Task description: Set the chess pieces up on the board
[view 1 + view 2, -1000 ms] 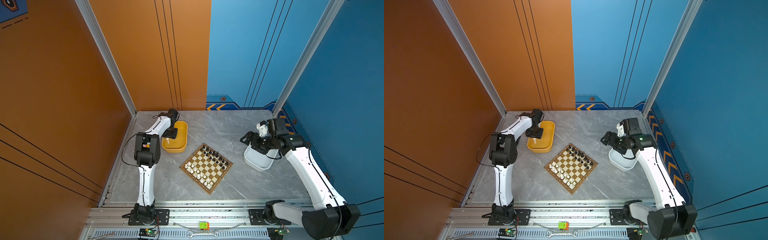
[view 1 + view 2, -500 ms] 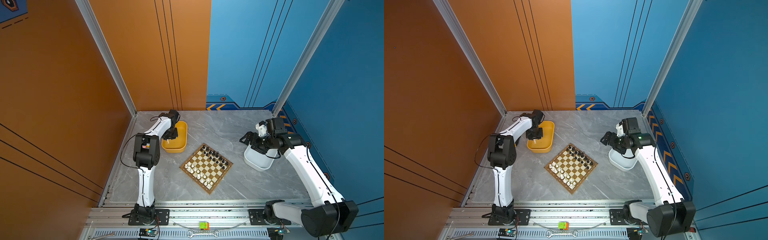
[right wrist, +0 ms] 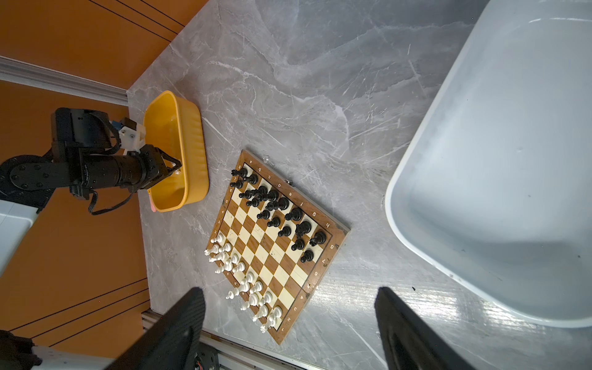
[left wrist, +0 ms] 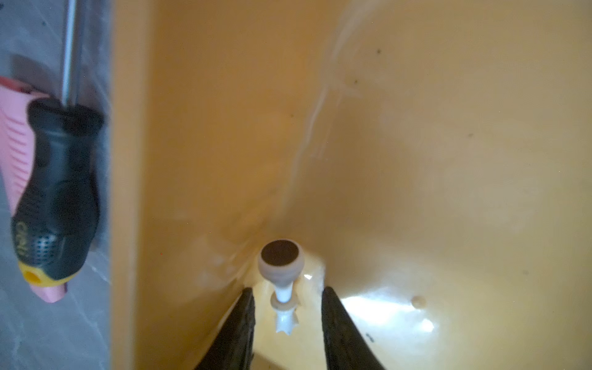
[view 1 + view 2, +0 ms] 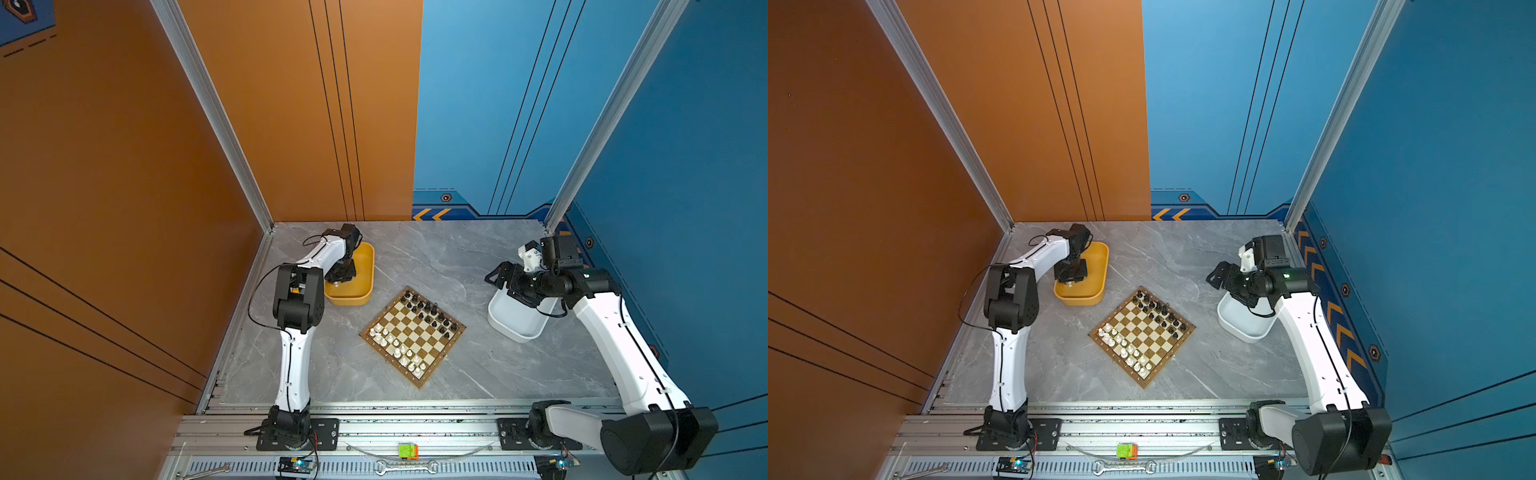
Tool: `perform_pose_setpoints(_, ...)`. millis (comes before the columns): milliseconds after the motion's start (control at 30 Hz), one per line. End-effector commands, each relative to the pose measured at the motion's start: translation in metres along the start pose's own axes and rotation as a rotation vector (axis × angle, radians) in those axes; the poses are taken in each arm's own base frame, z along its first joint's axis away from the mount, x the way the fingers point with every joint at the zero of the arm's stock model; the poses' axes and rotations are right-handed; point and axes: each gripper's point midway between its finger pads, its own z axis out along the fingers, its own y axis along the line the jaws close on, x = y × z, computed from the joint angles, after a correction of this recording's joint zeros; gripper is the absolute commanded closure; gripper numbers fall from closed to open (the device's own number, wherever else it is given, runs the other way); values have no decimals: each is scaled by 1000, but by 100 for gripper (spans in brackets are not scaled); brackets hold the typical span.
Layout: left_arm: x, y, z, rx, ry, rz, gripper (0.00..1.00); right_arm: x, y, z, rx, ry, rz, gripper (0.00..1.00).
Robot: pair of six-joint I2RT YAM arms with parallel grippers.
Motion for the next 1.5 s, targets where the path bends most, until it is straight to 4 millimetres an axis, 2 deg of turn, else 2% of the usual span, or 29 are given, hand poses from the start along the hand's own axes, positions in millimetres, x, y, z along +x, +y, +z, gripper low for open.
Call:
perform_pose_setpoints(0,-6,3,9,-16,2,-22,64,4,-1,-5,-1,7,-9,14)
perform_pose_setpoints(367,-11,3,29,-5,33,-40,73,2,-2,-4,4,9,7,14)
perform_pose_setpoints(533,-8,-1,31,18,49,-38,88,2,-1,-8,5,0,8,14)
perform_pose_setpoints(800,-3,-4,23,27,49,-24,94,10,-4,-11,8,-2,7,14)
perform_pose_setpoints(967,-13,-8,-1,85,13,-58,95,16,-5,-12,3,0,7,14)
perform_pose_setpoints(1100,-27,-20,-36,200,-25,-114,95,25,-8,-7,9,17,-6,14)
perform_pose_setpoints(1233,-37,-32,-77,317,-67,-163,94,35,-2,7,-8,44,-39,14)
perform_pose_setpoints(1333,-40,-35,-107,387,-91,-196,93,38,11,21,-31,56,-88,14)
perform_pose_setpoints(1467,-40,-32,-136,448,-110,-239,93,37,43,51,-97,70,-174,14)
